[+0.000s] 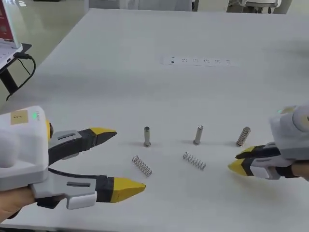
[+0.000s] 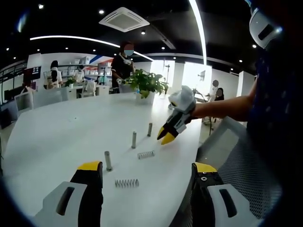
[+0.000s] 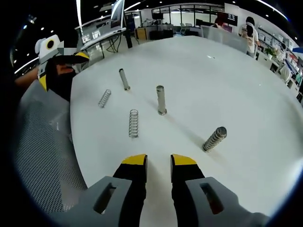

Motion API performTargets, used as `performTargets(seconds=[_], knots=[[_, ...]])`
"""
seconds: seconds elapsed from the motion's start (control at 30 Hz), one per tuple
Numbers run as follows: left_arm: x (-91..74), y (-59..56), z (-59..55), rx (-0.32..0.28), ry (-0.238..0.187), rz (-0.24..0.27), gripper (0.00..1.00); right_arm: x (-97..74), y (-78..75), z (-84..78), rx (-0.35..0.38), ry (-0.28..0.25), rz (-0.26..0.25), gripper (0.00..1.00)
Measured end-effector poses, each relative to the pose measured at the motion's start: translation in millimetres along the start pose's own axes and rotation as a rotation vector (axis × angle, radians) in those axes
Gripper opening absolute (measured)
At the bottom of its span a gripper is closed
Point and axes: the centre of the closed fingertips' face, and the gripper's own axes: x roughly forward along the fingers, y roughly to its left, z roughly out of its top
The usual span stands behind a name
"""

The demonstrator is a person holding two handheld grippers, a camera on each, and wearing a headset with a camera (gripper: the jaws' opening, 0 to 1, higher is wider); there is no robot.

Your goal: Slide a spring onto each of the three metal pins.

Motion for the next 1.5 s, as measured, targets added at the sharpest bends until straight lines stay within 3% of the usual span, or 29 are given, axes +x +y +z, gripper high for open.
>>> performTargets(seconds=[0.43,0.73,1.3,1.5], knots=[[-0.1,-1.1,-0.3,-0.001,-0.006,-0.001,0.72,14.5,34.3,35.7,-0.136,0.024,0.076,0.18],[0.1,-1.6,0.0,-0.001,-0.009,-0.004,0.72,34.0,35.4,50.2,-0.154,0.058,0.06,0.17],[-1.6,-2.8,0.1,-0.003,-0.014,-0.004,0.72,63.4,35.3,48.3,-0.192,0.201,0.02,0.16],[-3.6,-2.6,-0.5,-0.003,-0.018,-0.001,0.72,66.1,33.5,43.8,-0.191,0.246,0.004,0.16]])
